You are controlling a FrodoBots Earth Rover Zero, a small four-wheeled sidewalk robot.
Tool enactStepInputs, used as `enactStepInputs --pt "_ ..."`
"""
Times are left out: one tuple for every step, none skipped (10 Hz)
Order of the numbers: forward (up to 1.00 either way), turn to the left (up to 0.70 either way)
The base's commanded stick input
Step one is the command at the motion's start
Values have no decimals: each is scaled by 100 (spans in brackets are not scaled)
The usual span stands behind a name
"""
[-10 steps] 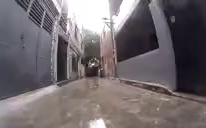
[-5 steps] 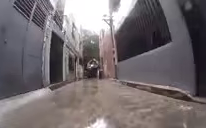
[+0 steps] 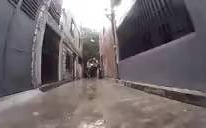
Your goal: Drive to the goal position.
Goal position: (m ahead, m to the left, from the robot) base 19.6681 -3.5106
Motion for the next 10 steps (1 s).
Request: enactStepInputs --pt "99 0" --pt "99 0" --pt "99 0" --pt "99 0" --pt "99 0" --pt "99 0" --pt "99 0" --pt "99 0" --pt "99 0" --pt "99 0"
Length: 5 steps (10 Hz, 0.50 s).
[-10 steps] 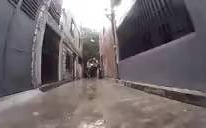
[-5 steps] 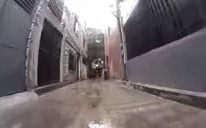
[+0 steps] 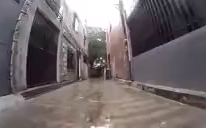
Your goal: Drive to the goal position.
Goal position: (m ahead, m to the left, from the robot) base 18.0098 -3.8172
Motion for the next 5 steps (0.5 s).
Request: enactStepInputs --pt "99 0" --pt "99 0" --pt "99 0" --pt "99 0" --pt "99 0"
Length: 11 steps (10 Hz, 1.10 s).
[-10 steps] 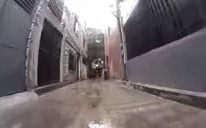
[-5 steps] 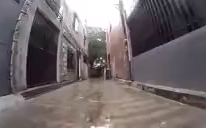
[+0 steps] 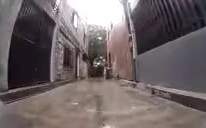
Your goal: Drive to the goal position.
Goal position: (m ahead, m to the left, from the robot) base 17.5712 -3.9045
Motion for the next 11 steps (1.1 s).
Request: enactStepInputs --pt "99 0" --pt "99 0" --pt "99 0" --pt "99 0" --pt "99 0" --pt "99 0" --pt "99 0" --pt "99 0" --pt "99 0" --pt "99 0" --pt "99 0"
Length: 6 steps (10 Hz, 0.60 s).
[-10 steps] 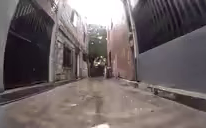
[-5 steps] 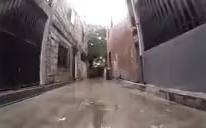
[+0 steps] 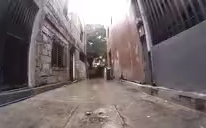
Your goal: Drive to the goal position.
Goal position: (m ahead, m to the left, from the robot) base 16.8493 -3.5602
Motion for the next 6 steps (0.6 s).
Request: enactStepInputs --pt "99 0" --pt "99 0" --pt "99 0" --pt "99 0" --pt "99 0" --pt "99 0"
